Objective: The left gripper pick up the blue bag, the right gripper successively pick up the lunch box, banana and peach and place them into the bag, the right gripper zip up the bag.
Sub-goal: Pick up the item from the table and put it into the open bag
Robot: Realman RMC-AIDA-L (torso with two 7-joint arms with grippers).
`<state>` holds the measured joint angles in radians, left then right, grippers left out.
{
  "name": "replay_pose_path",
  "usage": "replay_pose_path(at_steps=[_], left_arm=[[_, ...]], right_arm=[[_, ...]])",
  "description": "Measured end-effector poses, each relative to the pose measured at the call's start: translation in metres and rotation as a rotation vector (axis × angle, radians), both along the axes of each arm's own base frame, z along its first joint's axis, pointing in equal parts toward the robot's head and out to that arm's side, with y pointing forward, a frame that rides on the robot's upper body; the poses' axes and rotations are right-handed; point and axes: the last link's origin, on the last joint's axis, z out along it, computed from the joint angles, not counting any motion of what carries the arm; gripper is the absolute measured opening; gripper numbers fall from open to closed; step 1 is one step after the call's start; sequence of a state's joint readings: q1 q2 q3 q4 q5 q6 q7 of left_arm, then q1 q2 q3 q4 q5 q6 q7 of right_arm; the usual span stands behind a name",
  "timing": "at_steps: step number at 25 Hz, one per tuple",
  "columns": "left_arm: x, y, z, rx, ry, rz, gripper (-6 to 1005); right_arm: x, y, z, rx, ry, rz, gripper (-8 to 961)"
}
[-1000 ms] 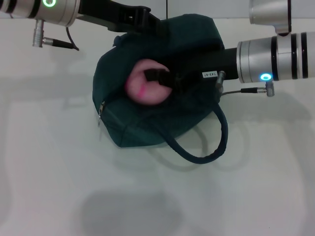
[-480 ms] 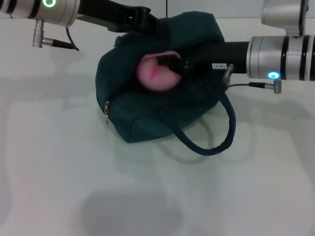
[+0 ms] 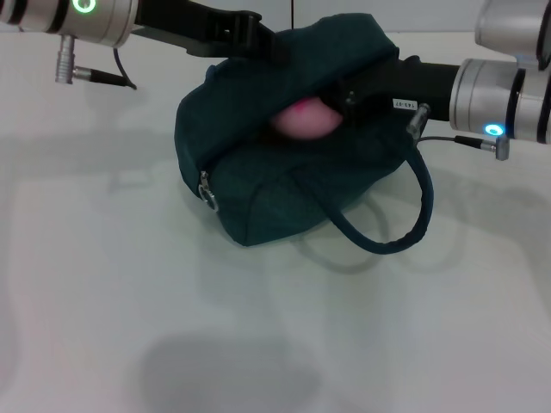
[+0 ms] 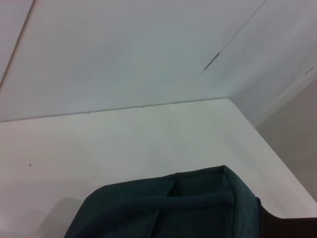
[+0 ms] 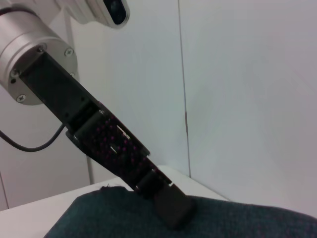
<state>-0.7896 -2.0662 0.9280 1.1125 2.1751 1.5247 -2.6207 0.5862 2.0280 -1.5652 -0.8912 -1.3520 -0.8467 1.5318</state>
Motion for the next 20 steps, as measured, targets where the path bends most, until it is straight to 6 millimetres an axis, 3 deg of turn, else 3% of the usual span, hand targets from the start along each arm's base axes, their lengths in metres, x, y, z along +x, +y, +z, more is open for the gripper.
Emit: replay_pose_path(at_steps=[15,20], left_arm=[[-0.001,-0.0002,-0.0007,-0.003,0.0,0.004,50],[-0.0033,-0.0005,-0.0024,-0.009,0.003,0.008,50]], right_arm=[[0.0045,-0.0087,0.0027,-0.031,0.033,0.026,81],[0.0071,-0.0092,0.0039,-0.034,0.03,0.024,314]])
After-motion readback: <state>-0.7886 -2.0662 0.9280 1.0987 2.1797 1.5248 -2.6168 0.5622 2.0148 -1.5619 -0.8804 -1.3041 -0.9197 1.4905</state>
